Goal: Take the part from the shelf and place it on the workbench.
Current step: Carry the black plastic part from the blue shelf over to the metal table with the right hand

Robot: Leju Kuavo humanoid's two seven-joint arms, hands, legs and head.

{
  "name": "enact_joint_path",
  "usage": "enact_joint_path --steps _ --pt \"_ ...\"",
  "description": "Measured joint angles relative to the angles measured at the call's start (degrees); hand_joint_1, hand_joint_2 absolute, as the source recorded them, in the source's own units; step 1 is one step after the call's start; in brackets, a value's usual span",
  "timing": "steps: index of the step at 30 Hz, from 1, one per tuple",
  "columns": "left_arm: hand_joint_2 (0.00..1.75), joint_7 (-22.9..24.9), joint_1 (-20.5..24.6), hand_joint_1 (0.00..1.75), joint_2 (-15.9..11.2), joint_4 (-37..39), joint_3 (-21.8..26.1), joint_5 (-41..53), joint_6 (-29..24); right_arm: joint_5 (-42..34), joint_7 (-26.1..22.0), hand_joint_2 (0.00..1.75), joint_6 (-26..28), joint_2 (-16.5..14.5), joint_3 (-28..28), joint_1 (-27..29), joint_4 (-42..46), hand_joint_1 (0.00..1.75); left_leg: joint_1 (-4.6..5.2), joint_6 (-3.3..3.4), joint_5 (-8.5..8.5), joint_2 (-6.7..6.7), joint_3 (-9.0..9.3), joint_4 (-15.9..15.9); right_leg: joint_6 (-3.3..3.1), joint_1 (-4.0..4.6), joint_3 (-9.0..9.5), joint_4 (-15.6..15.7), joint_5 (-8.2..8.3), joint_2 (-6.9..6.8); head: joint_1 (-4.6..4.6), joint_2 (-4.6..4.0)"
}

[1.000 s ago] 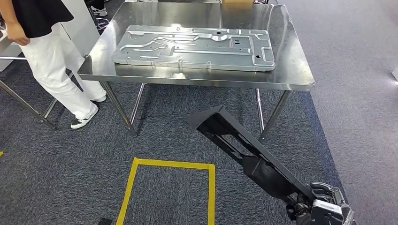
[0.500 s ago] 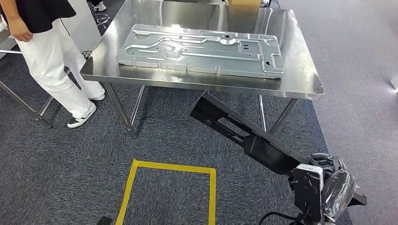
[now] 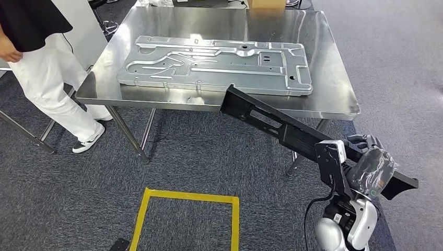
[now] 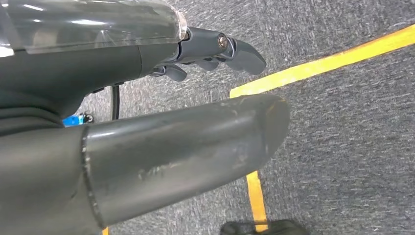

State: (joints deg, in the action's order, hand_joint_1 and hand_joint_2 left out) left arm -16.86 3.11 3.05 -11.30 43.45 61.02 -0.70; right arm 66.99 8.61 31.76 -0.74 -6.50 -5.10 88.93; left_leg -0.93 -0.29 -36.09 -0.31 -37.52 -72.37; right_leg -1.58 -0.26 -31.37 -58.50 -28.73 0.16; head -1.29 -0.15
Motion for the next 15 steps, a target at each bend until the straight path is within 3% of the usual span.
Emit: enact_joint_path --steps 3,4,5,7,9,11,13,14,15 --pt "0.0 0.03 -0.28 0.0 -0.14 0.01 0.0 0.0 0.01 0.03 0.07 1.75 -0.01 0.15 0.14 -0.65 -1.17 1.29 0.21 0.55 8.43 0.2 0.77 9.44 0.53 0.02 2.16 -0.08 -1.93 -0.05 -0.02 0.0" --pt "0.0 0.03 -0.31 0.0 -0.2 0.01 0.0 0.0 0.02 0.03 0.07 1.75 -0.02 0.18 0.15 -0.86 -1.5 1.29 0.42 0.87 10.25 0.26 1.01 11.51 0.83 0.05 2.43 -0.08 -2.39 -0.04 -0.03 0.0" --pt "0.0 0.04 -0.36 0.0 -0.22 0.01 0.0 0.0 0.02 0.03 0.07 1.75 -0.02 0.22 0.16 -1.01 -1.79 1.29 0.62 1.22 10.98 0.31 1.01 12.43 1.14 0.04 2.54 -0.04 -2.65 -0.03 -0.03 0.0" --pt "0.0 0.08 -0.28 0.0 -0.25 0.0 0.0 0.01 0.02 0.05 0.07 1.75 -0.03 0.38 0.19 -1.29 -2.16 1.29 0.78 2.0 10.71 0.19 1.6 13.06 1.81 0.05 2.78 -0.07 -2.68 -0.04 -0.01 0.0" --pt "0.0 0.09 -0.24 0.0 -0.25 0.0 0.01 0.02 0.02 0.08 0.05 1.75 -0.02 0.63 0.23 -1.57 -2.35 1.29 0.54 2.75 10.46 0.06 3.09 14.1 2.29 0.0 2.05 -2.55 -2.51 -0.08 -0.04 0.0" --pt "0.0 0.09 -0.14 0.0 -0.25 0.0 0.02 0.02 0.02 0.07 0.05 1.75 -0.02 0.82 0.27 -1.84 -2.49 1.29 0.32 3.23 9.91 0.0 4.67 14.89 2.81 -0.19 -1.57 -8.86 -3.66 -0.08 -0.07 0.0" --pt "0.0 0.1 -0.11 0.0 -0.25 0.0 0.02 0.02 0.02 0.05 0.07 1.75 -0.03 0.94 0.28 -1.94 -2.68 1.29 0.31 3.37 9.01 -0.09 5.82 15.08 3.32 -0.42 -6.34 -14.87 -6.26 -0.1 -0.07 0.0" --pt "0.0 0.1 -0.14 0.0 -0.25 0.0 0.02 0.02 0.02 0.04 0.07 1.75 -0.03 0.99 0.29 -1.91 -2.8 1.29 0.31 3.36 8.47 -0.17 6.45 15.08 3.46 -0.5 -7.98 -16.01 -6.93 -0.11 -0.07 0.0" --pt "0.0 0.1 -0.17 0.0 -0.25 0.0 0.01 0.02 0.02 0.05 0.08 1.75 -0.05 1.03 0.29 -1.9 -2.92 1.29 0.32 3.3 7.9 -0.25 7.19 15.08 3.5 -0.53 -8.81 -15.4 -6.41 -0.12 -0.07 0.0"
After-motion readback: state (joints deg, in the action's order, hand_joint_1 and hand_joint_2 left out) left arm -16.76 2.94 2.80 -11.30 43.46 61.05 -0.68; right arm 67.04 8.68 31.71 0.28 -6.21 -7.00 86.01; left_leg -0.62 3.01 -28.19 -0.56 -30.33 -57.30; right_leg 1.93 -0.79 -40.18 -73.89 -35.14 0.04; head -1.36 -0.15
